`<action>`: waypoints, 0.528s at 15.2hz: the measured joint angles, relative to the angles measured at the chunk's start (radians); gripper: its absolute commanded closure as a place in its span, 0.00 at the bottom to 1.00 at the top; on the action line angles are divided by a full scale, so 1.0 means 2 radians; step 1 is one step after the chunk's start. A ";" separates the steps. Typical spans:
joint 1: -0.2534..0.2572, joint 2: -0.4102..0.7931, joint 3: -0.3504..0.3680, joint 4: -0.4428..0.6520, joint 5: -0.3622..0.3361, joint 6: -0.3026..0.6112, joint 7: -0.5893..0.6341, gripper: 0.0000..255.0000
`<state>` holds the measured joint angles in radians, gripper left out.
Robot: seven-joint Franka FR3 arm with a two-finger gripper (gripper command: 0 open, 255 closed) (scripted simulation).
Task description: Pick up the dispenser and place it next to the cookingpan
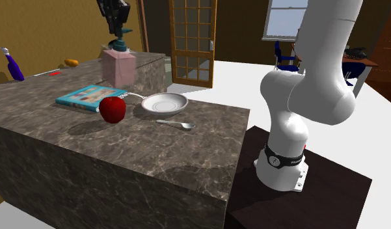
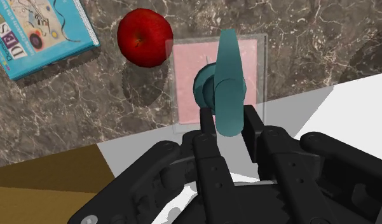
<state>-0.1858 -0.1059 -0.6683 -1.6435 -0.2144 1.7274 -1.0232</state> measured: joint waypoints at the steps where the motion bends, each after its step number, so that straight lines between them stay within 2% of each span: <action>1: -0.005 0.022 -0.011 0.015 0.016 0.004 -0.016 1.00; 3: -0.021 0.079 -0.032 0.072 0.059 -0.004 -0.053 1.00; 5: -0.048 0.137 -0.044 0.127 0.105 -0.012 -0.088 1.00; 8: -0.060 0.156 -0.046 0.133 0.121 -0.002 -0.101 1.00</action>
<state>-0.3052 0.2071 -0.7594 -1.3776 0.0282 1.7242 -1.2256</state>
